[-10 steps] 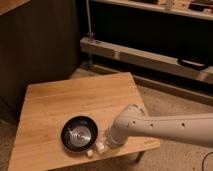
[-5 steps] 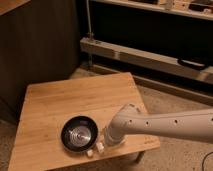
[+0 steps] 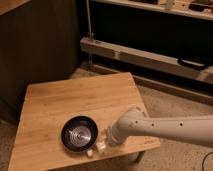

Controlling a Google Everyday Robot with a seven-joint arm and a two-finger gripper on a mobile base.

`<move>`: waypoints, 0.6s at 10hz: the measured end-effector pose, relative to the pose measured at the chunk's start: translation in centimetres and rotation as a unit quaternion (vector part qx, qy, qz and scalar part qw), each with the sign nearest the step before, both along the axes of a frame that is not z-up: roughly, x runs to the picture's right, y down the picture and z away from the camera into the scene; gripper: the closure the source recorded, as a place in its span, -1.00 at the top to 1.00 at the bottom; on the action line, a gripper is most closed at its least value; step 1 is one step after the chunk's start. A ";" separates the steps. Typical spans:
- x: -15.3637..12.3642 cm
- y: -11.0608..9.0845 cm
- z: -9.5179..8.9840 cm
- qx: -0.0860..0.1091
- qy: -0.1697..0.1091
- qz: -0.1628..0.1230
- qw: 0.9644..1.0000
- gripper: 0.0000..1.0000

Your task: Place the bottle in the ceramic bowl

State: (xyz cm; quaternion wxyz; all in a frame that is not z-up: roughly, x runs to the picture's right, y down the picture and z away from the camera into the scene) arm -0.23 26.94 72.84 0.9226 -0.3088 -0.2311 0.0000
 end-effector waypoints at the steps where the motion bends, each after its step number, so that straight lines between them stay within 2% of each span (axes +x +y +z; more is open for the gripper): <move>1: -0.2 0.1 0.1 -0.001 -0.005 0.004 1.000 0.30; 6: -0.6 0.3 0.9 -0.006 -0.020 0.012 1.000 0.30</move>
